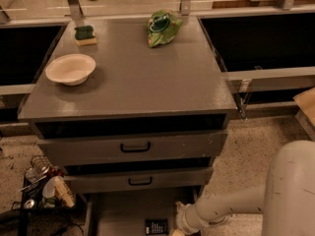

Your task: Pick rxbar blueberry from bottom drawer and place on counter

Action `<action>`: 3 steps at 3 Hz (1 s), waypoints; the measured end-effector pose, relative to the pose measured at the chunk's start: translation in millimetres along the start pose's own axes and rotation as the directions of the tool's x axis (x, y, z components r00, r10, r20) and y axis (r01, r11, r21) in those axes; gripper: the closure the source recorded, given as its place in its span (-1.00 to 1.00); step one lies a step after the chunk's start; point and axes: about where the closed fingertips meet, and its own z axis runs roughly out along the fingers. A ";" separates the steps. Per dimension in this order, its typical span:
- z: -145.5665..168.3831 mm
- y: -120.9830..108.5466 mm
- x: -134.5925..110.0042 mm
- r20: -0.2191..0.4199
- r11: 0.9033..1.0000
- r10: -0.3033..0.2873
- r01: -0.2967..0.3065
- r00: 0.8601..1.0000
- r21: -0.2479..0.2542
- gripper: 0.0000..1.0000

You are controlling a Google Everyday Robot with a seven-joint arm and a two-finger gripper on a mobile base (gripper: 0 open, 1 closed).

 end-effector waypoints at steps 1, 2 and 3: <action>1.2 0.7 -1.7 -0.001 1.000 -0.004 0.004 1.000 -0.003 -1.00; 10.7 -2.7 3.2 0.016 1.000 0.023 -0.023 1.000 0.006 -1.00; 24.4 -6.9 1.6 0.045 0.999 0.037 -0.037 0.998 0.011 -1.00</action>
Offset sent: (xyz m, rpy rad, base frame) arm 0.0075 0.0001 -0.0282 0.0348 -0.0007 -0.0802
